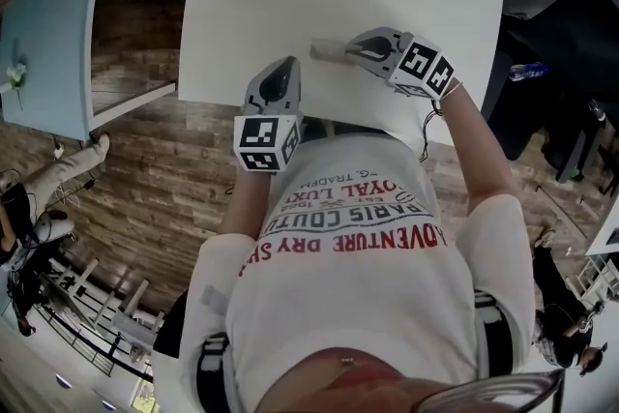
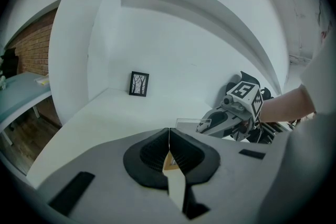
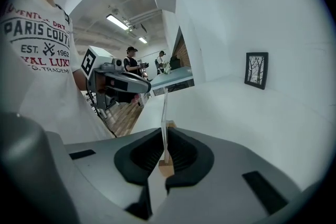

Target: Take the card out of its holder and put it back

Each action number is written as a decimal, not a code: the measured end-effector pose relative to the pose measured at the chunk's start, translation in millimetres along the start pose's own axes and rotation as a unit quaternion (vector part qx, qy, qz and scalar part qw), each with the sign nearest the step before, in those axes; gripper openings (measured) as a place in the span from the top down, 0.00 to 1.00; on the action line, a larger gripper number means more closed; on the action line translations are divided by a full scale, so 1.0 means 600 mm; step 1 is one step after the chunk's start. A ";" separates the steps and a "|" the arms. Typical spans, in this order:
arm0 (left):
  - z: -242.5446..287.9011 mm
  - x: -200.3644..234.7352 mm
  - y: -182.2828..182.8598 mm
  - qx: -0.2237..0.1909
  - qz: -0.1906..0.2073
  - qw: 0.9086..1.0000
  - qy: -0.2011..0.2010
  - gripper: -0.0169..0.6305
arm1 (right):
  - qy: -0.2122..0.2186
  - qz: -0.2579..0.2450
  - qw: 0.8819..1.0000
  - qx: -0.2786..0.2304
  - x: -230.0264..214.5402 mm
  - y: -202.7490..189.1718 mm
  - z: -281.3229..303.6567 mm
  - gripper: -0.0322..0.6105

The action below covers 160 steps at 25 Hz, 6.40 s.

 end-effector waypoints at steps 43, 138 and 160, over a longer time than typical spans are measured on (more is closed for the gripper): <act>-0.001 0.012 0.134 -0.099 0.088 0.988 -0.077 0.94 | -0.409 0.116 0.896 -0.131 0.060 0.091 -0.121 0.89; -0.038 0.004 0.004 -0.041 -0.029 0.996 0.068 0.94 | -0.006 -0.093 0.996 0.016 0.043 0.048 -0.027 0.89; -0.018 0.019 -0.006 -0.022 -0.016 0.998 0.052 0.94 | -0.029 -0.027 0.999 0.014 0.014 -0.018 0.000 0.89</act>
Point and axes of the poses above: the fingertips, and each gripper's own axes: z forward along the fingers, x to its left, y out of its top, the point moved 5 cm from there along -z, backward along the fingers, and after that the axes turned 8 degrees about y, right-handed, at the moved point
